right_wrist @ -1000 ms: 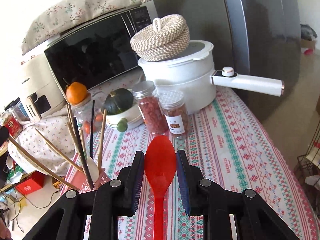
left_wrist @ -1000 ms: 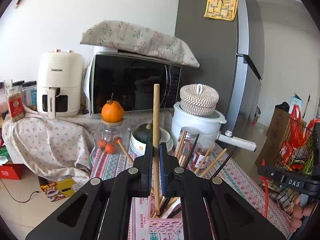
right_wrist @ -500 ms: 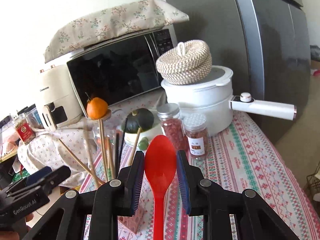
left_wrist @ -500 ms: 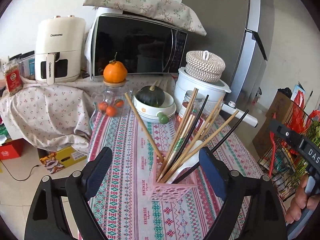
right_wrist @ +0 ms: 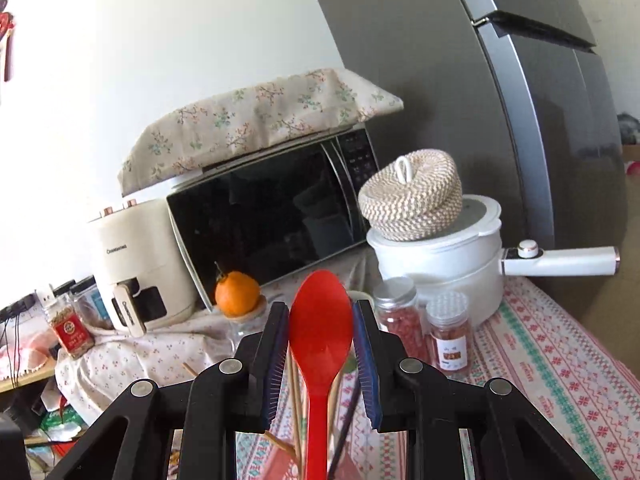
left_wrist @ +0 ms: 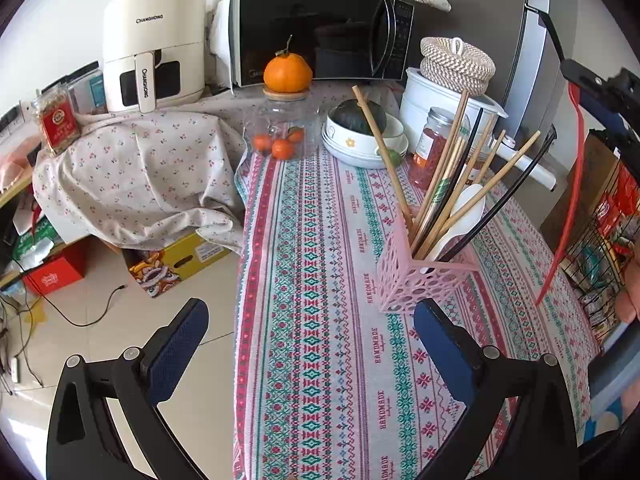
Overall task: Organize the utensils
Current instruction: 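Lower the red spoon into the pink holder and open the right gripper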
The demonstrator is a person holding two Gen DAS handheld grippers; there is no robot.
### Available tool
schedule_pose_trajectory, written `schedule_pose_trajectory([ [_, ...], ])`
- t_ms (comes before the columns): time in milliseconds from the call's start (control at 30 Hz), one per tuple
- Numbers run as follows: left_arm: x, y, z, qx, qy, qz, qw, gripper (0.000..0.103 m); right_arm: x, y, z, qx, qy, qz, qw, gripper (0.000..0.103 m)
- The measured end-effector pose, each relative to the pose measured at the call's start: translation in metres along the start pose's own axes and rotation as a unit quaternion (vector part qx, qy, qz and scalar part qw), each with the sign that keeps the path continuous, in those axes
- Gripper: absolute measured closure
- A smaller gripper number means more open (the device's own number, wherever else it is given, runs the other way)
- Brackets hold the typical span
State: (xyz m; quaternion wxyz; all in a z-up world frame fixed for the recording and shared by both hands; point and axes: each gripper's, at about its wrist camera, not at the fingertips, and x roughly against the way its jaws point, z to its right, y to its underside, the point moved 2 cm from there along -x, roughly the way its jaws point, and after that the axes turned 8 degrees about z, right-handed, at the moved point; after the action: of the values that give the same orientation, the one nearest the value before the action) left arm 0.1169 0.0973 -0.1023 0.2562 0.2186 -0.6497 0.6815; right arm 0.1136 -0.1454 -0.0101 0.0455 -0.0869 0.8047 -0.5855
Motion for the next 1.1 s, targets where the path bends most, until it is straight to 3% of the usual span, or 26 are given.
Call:
schedule_pose_trajectory([
  [133, 0.002, 0.001, -0.011, -0.007, -0.011, -0.002, 0.9999, 0.0, -0.019, 0.006, -0.017, 0.011, 0.017, 0.026, 0.999, 0.074],
  [500, 0.003, -0.006, -0.027, 0.034, -0.001, 0.0, 0.9994, 0.0, -0.057, 0.043, -0.045, 0.052, 0.052, 0.092, 0.993, 0.074],
  [733, 0.004, -0.011, -0.027, 0.051, -0.006, 0.013, 0.9986, 0.0, -0.062, 0.056, -0.038, 0.043, 0.064, 0.088, 0.993, 0.072],
  [767, 0.004, -0.011, -0.025, 0.052, -0.001, 0.017, 0.9985, 0.0, -0.058, 0.054, -0.036, 0.033, 0.061, 0.085, 0.994, 0.068],
  [867, 0.007, -0.013, -0.018, 0.049, 0.01, 0.023, 0.9985, 0.0, -0.042, 0.04, -0.031, 0.015, 0.044, 0.089, 0.995, 0.042],
  [1000, 0.013, -0.017, -0.009, 0.066, 0.025, 0.029, 0.9971, 0.0, -0.012, 0.008, -0.026, 0.026, 0.028, 0.099, 0.994, 0.014],
  [1100, 0.026, -0.021, 0.003, 0.076, 0.045, 0.037, 0.9954, 0.0, 0.011, -0.012, -0.014, 0.033, 0.04, 0.096, 0.994, 0.0],
])
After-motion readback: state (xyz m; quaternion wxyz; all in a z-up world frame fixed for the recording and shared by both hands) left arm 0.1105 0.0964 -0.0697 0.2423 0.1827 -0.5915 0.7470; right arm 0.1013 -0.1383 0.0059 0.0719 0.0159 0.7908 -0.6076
